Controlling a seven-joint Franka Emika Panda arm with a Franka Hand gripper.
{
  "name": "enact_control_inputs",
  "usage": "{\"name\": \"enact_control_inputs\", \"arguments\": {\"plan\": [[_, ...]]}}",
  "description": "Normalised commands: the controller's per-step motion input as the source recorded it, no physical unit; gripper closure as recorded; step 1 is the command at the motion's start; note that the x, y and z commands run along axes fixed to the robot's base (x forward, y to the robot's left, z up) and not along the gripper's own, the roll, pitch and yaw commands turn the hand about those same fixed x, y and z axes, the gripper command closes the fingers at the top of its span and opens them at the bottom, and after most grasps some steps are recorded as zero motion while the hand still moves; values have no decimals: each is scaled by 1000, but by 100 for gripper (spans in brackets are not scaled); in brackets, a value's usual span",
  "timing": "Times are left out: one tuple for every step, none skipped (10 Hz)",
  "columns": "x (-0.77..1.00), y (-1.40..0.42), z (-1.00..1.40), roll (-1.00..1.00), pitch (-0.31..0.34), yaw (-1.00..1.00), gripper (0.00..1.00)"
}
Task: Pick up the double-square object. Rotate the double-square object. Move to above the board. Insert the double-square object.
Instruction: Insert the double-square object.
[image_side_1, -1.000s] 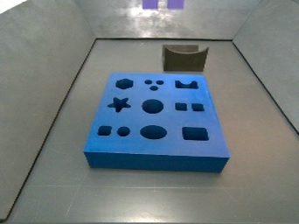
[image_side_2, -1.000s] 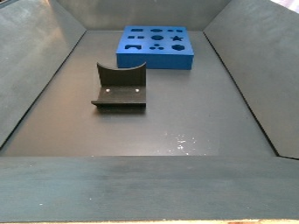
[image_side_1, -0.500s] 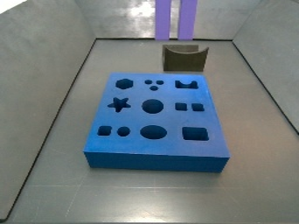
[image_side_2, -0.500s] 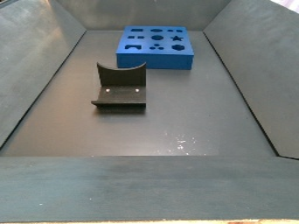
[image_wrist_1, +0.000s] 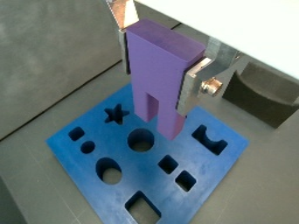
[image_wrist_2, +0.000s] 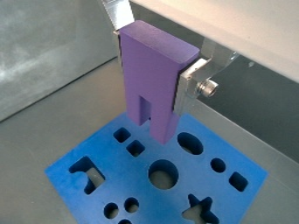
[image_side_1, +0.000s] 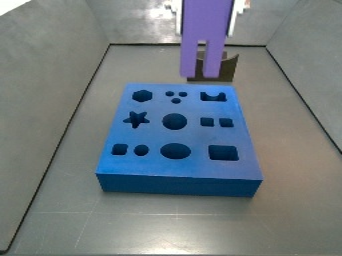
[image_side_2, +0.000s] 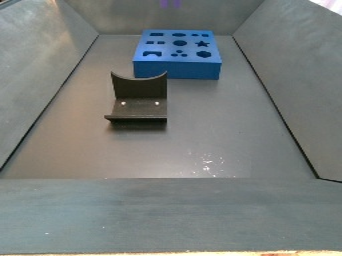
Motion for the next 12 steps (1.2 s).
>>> {"name": "enact_control_inputs", "arguments": {"plan": [[626, -103, -457, 123, 60, 23, 100], [583, -63, -446, 163, 34, 3, 100], [506, -46, -440, 200, 9, 3, 100], [451, -51, -451, 203, 0, 3, 100], [449, -54, -449, 189, 0, 11, 100], [451, -54, -423, 151, 0, 9, 100], [454, -69, -403, 126, 0, 3, 100], [451, -74, -411, 126, 0, 0, 100], [460, -71, -417, 137, 0, 3, 100], [457, -66, -420, 146, 0, 6, 100], [317, -17, -306, 111, 0, 11, 100], [49, 0, 0, 0, 0, 0, 100]]}}
